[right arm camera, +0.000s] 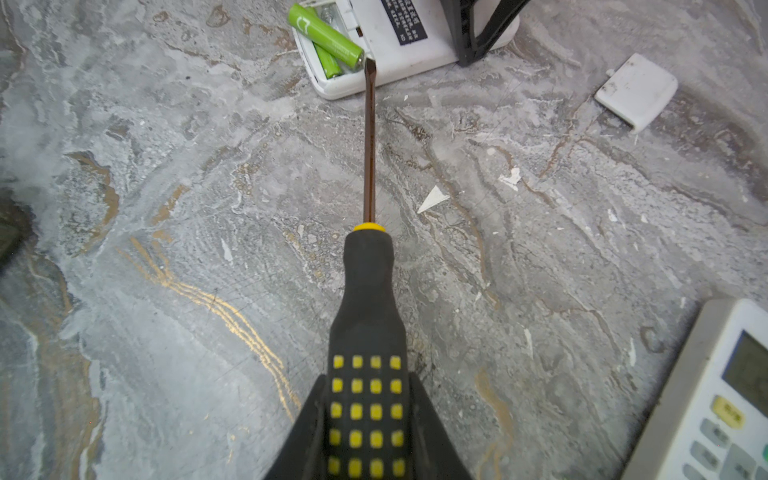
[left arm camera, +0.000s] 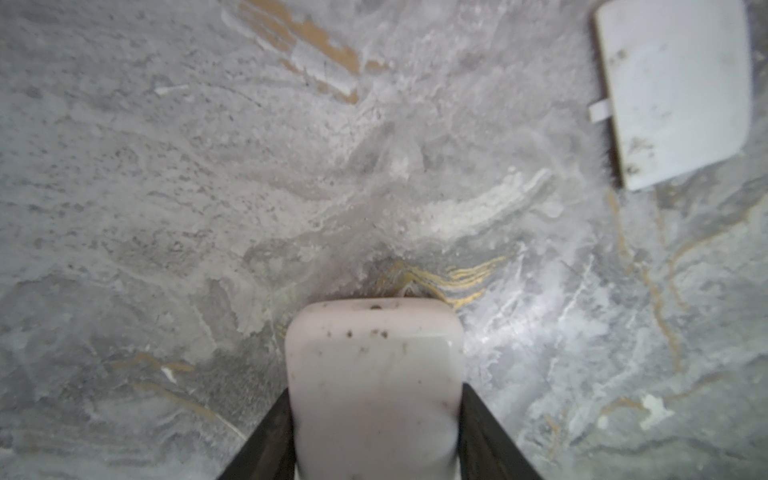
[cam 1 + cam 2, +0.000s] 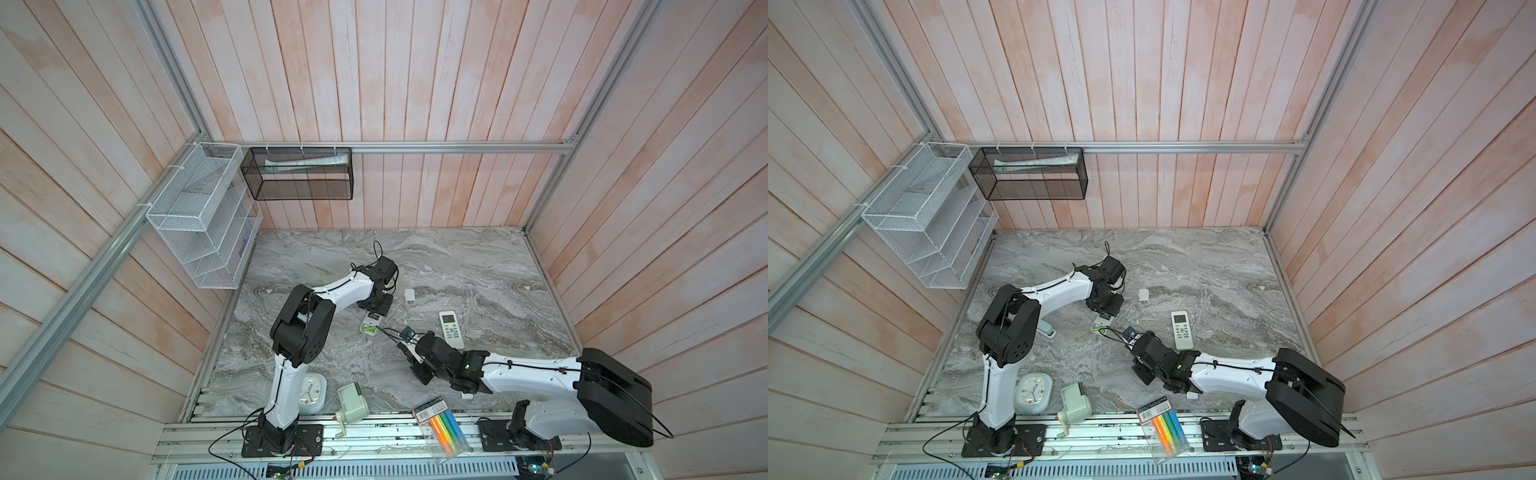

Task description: Unload the batteries from the remote control

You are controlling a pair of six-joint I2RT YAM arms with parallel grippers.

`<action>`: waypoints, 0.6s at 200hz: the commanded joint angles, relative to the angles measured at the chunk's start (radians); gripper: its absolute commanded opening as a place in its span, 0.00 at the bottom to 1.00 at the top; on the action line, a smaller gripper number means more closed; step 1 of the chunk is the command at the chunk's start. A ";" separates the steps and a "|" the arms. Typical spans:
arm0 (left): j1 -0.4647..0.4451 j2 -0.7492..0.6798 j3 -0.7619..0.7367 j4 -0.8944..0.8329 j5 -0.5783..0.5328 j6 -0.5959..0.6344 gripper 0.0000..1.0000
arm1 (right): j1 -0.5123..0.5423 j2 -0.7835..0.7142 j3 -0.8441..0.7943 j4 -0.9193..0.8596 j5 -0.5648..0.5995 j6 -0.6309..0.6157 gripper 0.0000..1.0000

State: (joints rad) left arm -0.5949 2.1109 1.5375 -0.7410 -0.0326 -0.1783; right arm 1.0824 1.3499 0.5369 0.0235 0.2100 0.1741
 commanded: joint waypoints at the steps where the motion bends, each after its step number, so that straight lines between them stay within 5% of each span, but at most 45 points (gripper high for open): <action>1: 0.009 0.115 -0.027 0.003 -0.010 -0.044 0.54 | 0.001 -0.022 -0.016 0.066 0.057 0.049 0.00; 67: 0.039 0.130 -0.013 -0.001 -0.014 -0.083 0.58 | 0.001 -0.099 -0.025 0.050 0.112 0.063 0.00; 120: 0.055 0.136 0.000 -0.002 -0.015 -0.106 0.76 | 0.001 -0.106 -0.013 0.039 0.053 0.046 0.00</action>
State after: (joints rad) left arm -0.5594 2.1464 1.5803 -0.7120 -0.0566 -0.2512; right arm 1.0840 1.2526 0.5087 0.0521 0.2863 0.2203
